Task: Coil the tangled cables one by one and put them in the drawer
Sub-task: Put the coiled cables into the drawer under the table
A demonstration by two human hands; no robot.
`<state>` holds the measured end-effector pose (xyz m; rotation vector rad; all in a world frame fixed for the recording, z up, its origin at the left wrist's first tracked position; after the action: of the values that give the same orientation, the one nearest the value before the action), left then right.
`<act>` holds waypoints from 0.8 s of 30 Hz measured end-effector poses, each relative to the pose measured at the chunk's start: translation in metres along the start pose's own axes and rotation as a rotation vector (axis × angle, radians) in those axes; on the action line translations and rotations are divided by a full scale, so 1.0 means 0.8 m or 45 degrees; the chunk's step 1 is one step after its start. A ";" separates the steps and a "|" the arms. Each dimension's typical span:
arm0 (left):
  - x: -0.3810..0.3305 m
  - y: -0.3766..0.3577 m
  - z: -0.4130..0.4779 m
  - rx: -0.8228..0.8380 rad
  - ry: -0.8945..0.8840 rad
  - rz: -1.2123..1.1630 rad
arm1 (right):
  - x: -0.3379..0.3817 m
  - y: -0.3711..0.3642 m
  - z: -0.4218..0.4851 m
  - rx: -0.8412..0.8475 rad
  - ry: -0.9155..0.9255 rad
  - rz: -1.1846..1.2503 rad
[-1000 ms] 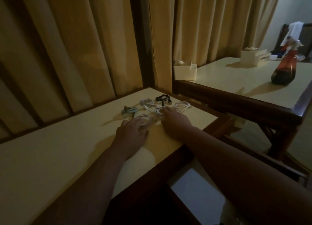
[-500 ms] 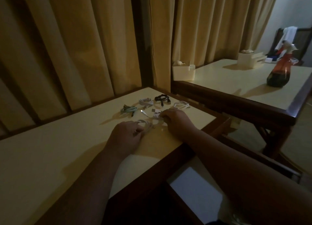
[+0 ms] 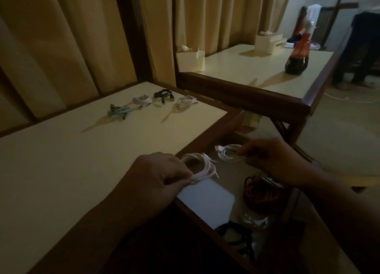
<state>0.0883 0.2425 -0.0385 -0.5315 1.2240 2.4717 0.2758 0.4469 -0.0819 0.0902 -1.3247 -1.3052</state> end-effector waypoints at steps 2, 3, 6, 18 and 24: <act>-0.006 -0.037 0.003 0.157 -0.022 0.015 | -0.013 -0.007 -0.003 0.173 -0.056 -0.180; -0.009 -0.057 0.006 0.245 -0.017 0.053 | -0.019 -0.012 -0.004 0.237 -0.076 -0.255; -0.008 -0.107 0.013 0.495 0.060 0.258 | -0.025 -0.033 0.006 0.348 -0.080 -0.355; 0.021 -0.174 -0.012 1.047 0.476 0.419 | -0.027 -0.098 -0.004 0.536 -0.079 -0.291; 0.024 -0.160 0.011 0.973 0.458 0.409 | -0.028 -0.100 -0.010 0.587 -0.087 -0.273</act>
<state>0.1274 0.3258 -0.1303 -0.5963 2.3899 1.9226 0.2374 0.4288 -0.1538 0.5227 -1.6912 -1.1624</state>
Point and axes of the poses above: each hand's wrist, its own z-axis towards the middle knuckle, its own y-axis out of the back of the hand, x = y × z, the point moved 5 cm from there along z, towards the middle knuckle, and after that the axes turned 14 degrees about -x, right-handed, at the moved point
